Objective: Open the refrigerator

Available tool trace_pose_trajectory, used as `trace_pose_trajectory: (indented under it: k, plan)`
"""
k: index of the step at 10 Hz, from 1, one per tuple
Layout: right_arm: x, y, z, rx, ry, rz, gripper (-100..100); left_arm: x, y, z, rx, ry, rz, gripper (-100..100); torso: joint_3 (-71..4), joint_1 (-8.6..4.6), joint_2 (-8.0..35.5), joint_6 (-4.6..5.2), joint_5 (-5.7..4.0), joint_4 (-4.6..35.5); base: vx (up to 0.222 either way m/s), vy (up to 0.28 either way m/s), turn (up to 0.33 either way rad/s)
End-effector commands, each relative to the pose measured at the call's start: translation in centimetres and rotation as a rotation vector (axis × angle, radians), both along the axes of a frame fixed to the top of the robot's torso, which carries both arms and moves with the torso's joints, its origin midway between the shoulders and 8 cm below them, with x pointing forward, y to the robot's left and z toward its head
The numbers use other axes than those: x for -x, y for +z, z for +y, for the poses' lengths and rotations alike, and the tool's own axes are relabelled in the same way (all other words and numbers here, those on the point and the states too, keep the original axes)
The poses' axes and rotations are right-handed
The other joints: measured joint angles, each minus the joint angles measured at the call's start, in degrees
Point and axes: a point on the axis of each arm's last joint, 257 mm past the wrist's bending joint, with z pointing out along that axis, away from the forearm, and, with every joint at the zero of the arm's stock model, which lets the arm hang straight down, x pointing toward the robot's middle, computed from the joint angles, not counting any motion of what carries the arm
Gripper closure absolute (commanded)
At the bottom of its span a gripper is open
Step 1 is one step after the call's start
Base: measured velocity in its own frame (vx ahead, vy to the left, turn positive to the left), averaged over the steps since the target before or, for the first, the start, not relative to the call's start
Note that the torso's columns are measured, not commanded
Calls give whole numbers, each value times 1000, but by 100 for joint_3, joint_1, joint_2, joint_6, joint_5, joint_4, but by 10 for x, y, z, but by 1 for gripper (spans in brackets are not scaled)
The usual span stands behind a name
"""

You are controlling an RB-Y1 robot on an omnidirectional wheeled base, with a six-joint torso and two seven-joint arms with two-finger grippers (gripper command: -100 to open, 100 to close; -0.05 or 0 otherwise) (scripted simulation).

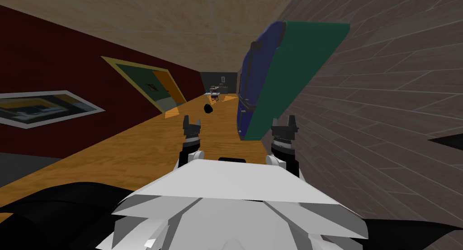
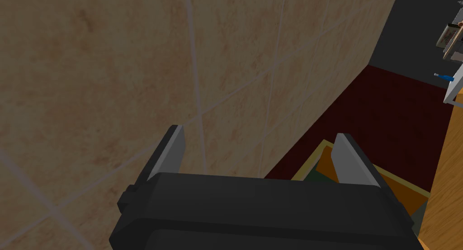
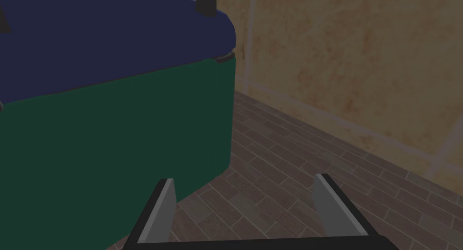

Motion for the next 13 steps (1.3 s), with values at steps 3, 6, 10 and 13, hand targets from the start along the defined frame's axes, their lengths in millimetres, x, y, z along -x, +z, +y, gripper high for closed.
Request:
trace_pose_trajectory:
  k: [3,6,10,13]
  plan:
    - [0,0,0,0,0,0,0,0,0,0,0,0,0,0,-2014,0,1003,0,0,1006,0,0,0]
    - [0,0,0,0,0,0,0,0,0,0,0,0,0,0,-4536,0,2269,0,0,2268,0,0,0]
    - [0,3,2,-13,47,-15,-100,0,0,0,0,0,0,0,-7919,0,3962,0,0,3960,11,-5,35]
    - [0,11,1,-86,134,-57,-100,0,0,0,0,0,0,0,-8463,-14,4204,0,-4,4216,94,-66,180]
